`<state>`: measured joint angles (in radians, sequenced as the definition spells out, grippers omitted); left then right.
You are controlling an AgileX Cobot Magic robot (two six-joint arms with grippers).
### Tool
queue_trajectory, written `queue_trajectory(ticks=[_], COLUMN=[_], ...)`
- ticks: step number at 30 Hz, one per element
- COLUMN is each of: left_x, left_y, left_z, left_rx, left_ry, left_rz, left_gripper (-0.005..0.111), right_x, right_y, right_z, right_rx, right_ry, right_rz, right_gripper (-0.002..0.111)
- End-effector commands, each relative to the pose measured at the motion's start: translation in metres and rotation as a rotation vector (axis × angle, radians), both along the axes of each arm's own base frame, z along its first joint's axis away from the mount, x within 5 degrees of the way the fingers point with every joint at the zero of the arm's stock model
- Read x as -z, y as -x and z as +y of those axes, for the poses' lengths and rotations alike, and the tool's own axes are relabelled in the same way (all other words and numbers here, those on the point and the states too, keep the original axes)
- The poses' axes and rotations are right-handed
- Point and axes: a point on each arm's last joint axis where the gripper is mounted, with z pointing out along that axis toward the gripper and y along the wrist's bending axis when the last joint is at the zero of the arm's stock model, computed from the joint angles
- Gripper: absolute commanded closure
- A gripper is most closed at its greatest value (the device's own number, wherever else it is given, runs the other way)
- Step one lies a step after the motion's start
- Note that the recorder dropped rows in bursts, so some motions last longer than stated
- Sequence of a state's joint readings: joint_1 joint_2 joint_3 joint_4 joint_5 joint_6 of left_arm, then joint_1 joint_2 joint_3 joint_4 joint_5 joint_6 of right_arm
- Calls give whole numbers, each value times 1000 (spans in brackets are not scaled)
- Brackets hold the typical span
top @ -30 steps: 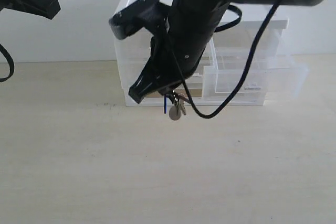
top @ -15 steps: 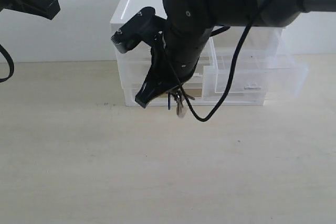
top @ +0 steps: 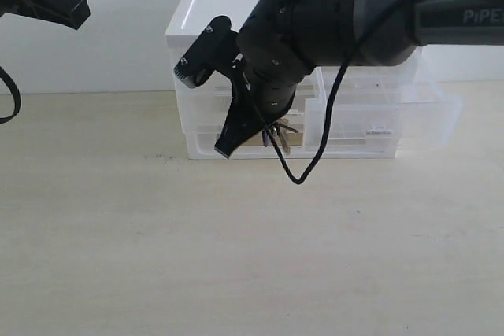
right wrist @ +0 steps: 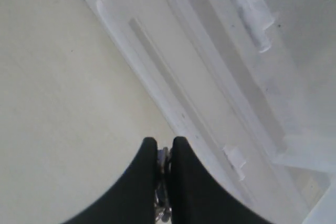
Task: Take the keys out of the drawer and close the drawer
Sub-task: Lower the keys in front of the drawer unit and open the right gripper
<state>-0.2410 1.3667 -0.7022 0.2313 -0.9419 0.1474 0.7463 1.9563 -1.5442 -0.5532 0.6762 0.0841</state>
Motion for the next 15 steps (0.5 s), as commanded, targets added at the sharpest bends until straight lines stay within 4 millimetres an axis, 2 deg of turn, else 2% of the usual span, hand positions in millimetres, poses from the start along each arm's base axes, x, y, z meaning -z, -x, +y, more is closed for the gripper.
queue_trajectory(ticks=[1,15], left_x=[-1,-1], left_y=[1,1], left_z=[1,1], left_rx=[-6,0], left_ry=[11,26], left_rz=[-5,3], left_gripper=[102,102], right_x=[-6,-8], right_y=[-3,-5], right_z=[4,-3], right_rx=[-33,27], right_ry=[-31,20], right_rz=[-63,-92], right_gripper=[108,108])
